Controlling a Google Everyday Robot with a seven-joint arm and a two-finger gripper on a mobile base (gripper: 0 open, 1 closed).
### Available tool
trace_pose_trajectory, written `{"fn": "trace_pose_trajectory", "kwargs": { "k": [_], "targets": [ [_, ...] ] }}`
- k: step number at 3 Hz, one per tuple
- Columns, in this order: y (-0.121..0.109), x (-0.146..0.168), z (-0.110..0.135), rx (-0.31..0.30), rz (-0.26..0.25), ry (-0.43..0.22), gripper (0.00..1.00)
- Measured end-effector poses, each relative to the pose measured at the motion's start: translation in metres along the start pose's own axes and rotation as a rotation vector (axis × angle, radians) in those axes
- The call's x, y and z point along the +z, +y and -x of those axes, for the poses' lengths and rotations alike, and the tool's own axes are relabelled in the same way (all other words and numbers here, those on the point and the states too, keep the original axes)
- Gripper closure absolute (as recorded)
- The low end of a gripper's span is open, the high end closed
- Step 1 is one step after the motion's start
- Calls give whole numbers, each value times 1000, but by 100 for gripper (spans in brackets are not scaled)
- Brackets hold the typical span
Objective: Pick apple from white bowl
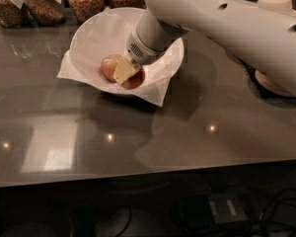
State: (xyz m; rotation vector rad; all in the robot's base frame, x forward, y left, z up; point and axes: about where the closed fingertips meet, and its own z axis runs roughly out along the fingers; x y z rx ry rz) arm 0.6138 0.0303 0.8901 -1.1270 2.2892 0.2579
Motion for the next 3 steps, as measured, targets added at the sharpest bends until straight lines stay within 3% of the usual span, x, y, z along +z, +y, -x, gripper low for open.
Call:
{"fn": "trace_pose_trajectory", "kwargs": {
  "k": [3],
  "targets": [
    [6,-39,49,-194,43,31,100]
  ]
}}
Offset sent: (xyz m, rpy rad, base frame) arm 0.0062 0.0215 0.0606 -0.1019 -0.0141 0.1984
